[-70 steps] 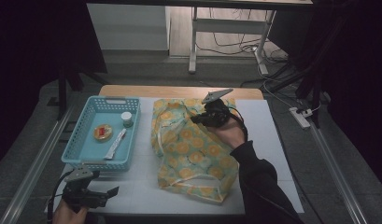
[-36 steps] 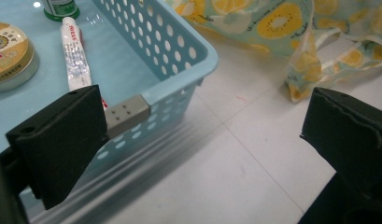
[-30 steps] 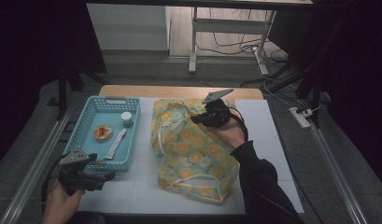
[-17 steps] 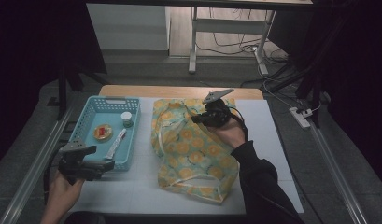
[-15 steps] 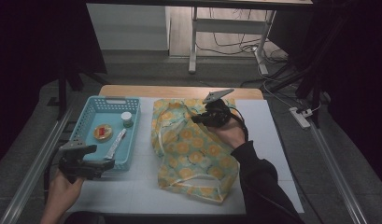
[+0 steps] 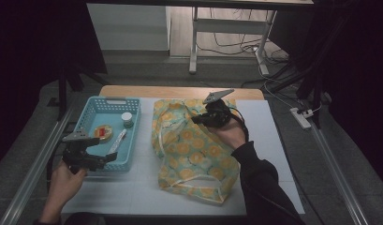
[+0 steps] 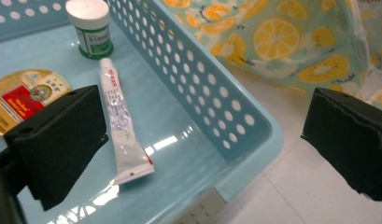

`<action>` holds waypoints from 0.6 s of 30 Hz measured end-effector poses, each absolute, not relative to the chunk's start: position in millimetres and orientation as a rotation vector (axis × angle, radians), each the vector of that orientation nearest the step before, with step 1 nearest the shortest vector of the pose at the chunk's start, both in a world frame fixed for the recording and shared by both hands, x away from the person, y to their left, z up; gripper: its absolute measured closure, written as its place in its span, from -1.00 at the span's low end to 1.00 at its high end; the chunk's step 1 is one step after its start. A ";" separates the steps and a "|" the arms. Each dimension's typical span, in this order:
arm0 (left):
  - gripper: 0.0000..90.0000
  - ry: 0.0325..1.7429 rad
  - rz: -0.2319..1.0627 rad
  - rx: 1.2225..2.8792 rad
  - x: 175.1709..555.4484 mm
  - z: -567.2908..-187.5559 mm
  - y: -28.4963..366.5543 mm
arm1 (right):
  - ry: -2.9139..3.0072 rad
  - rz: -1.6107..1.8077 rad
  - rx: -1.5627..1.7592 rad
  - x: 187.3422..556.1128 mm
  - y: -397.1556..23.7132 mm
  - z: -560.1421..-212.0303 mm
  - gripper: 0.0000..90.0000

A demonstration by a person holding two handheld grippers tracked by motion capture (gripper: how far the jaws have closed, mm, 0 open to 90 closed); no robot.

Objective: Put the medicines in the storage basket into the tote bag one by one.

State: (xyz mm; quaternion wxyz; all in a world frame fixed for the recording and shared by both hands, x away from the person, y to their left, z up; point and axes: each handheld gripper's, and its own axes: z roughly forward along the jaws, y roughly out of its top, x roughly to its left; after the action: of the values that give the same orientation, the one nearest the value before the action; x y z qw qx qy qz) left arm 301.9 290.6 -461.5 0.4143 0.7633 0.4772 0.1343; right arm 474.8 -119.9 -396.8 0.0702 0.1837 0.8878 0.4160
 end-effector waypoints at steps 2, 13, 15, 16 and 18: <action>-1.00 1.207 0.349 1.937 305.6 -460.2 291.7 | 2.669 1.254 0.555 474.8 -120.1 -396.7 1.00; -1.00 1.340 0.392 1.992 331.7 -464.2 297.6 | 2.671 1.248 0.553 475.0 -119.7 -397.3 0.99; -1.00 1.345 0.392 1.989 336.4 -464.2 300.1 | 2.671 1.246 0.553 475.2 -120.0 -397.3 0.99; -1.00 1.349 0.392 1.987 338.7 -463.8 301.3 | 2.670 1.246 0.554 475.2 -120.1 -397.4 0.99; -1.00 1.352 0.386 1.985 343.7 -462.9 303.3 | 2.671 1.245 0.553 475.1 -120.1 -397.5 0.99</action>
State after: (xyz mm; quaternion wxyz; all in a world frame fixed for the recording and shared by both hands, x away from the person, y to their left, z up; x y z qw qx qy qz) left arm 343.7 303.3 -462.9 0.3472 0.7652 0.5213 0.1486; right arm 475.1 -120.1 -397.5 0.0718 0.1839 0.8885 0.4142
